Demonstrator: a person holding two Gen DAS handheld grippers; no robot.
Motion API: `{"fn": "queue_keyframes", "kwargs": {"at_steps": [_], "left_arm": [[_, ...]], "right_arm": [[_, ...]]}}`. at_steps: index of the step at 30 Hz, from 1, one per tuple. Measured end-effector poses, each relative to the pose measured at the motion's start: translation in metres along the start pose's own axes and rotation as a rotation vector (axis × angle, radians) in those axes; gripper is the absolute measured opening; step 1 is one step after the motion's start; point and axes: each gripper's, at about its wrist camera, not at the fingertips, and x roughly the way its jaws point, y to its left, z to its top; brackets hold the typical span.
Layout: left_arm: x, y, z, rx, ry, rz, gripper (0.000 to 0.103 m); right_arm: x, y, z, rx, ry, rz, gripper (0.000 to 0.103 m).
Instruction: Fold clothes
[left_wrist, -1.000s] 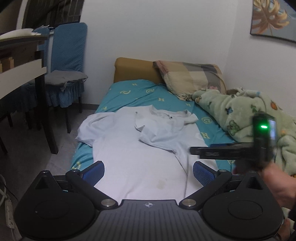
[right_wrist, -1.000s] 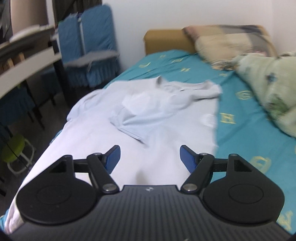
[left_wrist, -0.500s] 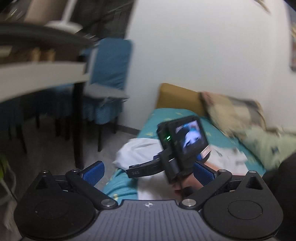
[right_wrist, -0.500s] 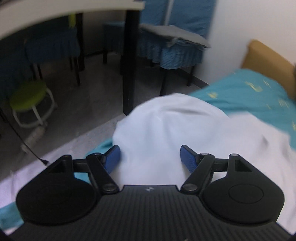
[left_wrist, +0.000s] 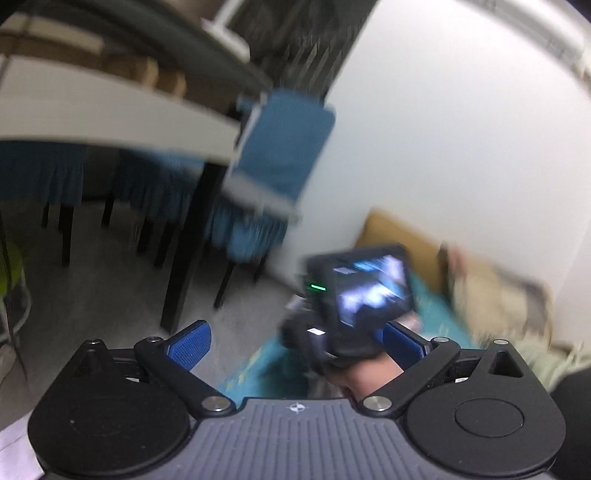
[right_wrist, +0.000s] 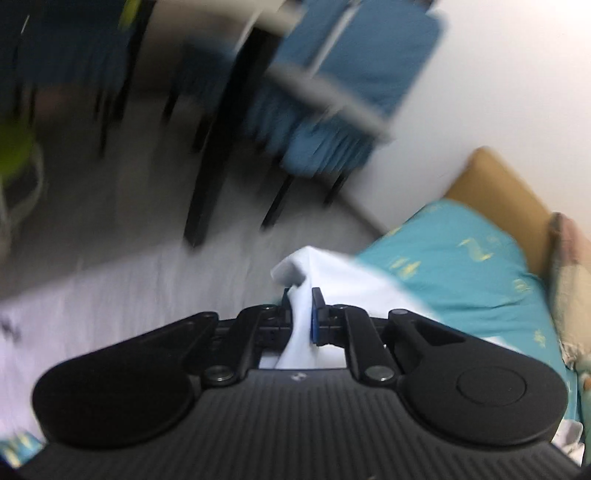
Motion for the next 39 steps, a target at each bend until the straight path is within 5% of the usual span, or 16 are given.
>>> {"fn": "queue_keyframes", "kwargs": {"at_steps": [3, 9, 14, 18, 21, 27, 29, 30, 31, 39], "left_arm": [[-0.011, 0.004, 0.007, -0.039, -0.042, -0.023, 0.102], [-0.03, -0.005, 0.013, -0.026, 0.044, -0.092, 0.102], [-0.027, -0.021, 0.003, 0.015, 0.167, -0.17, 0.103], [-0.014, -0.033, -0.016, 0.043, 0.266, -0.195, 0.103], [-0.004, -0.041, -0.033, 0.086, 0.303, -0.205, 0.103], [0.016, -0.058, -0.061, 0.167, 0.371, -0.211, 0.102], [0.02, -0.063, -0.066, 0.189, 0.379, -0.215, 0.102], [0.021, -0.064, -0.067, 0.192, 0.384, -0.219, 0.103], [0.023, -0.064, -0.067, 0.193, 0.392, -0.223, 0.102], [0.018, -0.055, -0.055, 0.081, 0.519, -0.251, 0.101]], "right_arm": [[-0.044, -0.033, 0.017, 0.062, -0.074, -0.071, 0.008], [-0.12, -0.128, 0.014, 0.162, -0.179, -0.301, 0.008], [-0.149, -0.218, -0.047, 0.433, -0.146, -0.476, 0.008], [-0.141, -0.273, -0.133, 0.705, -0.032, -0.54, 0.009], [-0.125, -0.291, -0.2, 0.857, 0.063, -0.548, 0.009], [-0.096, -0.287, -0.257, 0.99, 0.112, -0.422, 0.018], [-0.1, -0.289, -0.256, 1.032, 0.11, -0.358, 0.052], [-0.107, -0.285, -0.253, 1.038, 0.093, -0.332, 0.079], [-0.115, -0.28, -0.25, 1.04, 0.076, -0.31, 0.088], [-0.253, -0.221, -0.21, 0.879, 0.021, -0.264, 0.087]]}}
